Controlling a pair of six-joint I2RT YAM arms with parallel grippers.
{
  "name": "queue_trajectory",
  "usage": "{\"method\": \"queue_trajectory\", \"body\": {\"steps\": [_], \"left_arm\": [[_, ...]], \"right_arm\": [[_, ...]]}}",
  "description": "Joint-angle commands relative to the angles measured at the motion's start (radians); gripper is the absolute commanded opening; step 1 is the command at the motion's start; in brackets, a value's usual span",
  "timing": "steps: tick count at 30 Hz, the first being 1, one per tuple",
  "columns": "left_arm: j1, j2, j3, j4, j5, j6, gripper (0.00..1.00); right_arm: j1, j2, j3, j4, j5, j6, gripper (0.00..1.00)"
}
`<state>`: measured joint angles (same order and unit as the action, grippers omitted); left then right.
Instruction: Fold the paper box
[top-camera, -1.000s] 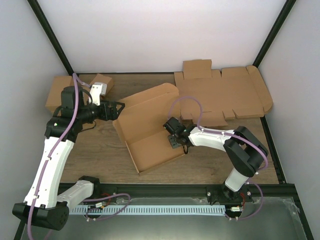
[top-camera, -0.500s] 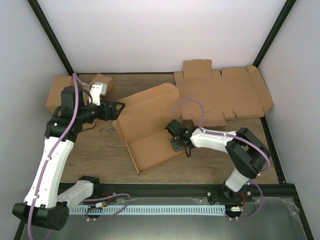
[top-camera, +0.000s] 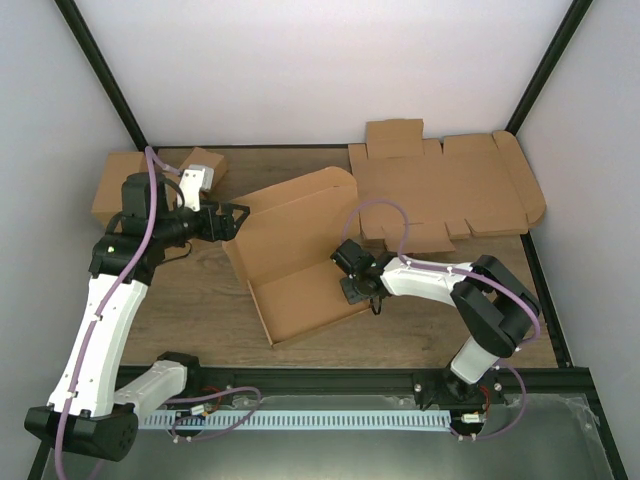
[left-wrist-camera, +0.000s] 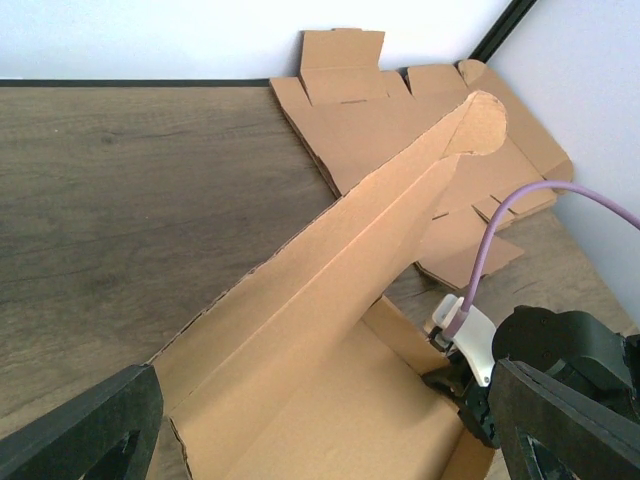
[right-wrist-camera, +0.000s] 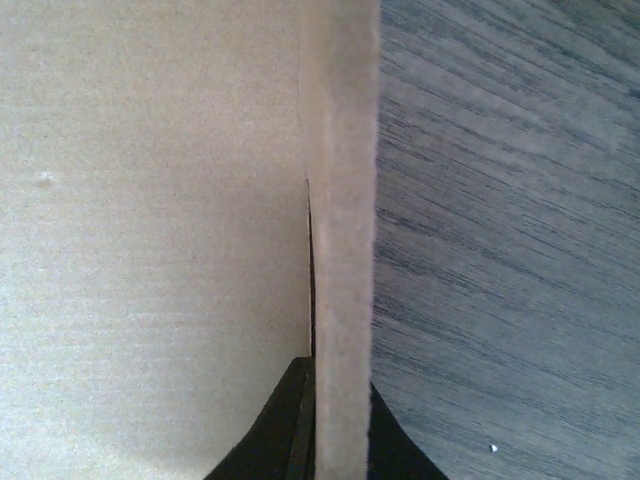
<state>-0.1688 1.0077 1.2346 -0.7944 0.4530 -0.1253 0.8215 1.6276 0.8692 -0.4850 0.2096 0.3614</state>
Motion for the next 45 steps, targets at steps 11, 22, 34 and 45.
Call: {"method": "queue_trajectory", "body": {"steps": [11, 22, 34, 45], "left_arm": [[0.002, -0.054, 0.000, 0.015, -0.065, 0.000, 0.97], [0.002, -0.066, -0.063, 0.023, -0.027, -0.032, 0.98], [0.005, -0.089, -0.158, 0.024, -0.222, -0.150, 1.00], [0.026, -0.026, -0.255, 0.145, -0.294, -0.238, 0.99]], "right_arm": [[-0.036, 0.120, 0.202, 0.025, 0.030, 0.210, 0.09], [-0.057, -0.021, 0.140, 0.070, 0.039, 0.131, 0.35], [-0.262, -0.197, 0.114, 0.183, -0.244, -0.013, 0.38], [-0.483, -0.075, 0.327, 0.242, -0.513, -0.068, 0.86]]}}
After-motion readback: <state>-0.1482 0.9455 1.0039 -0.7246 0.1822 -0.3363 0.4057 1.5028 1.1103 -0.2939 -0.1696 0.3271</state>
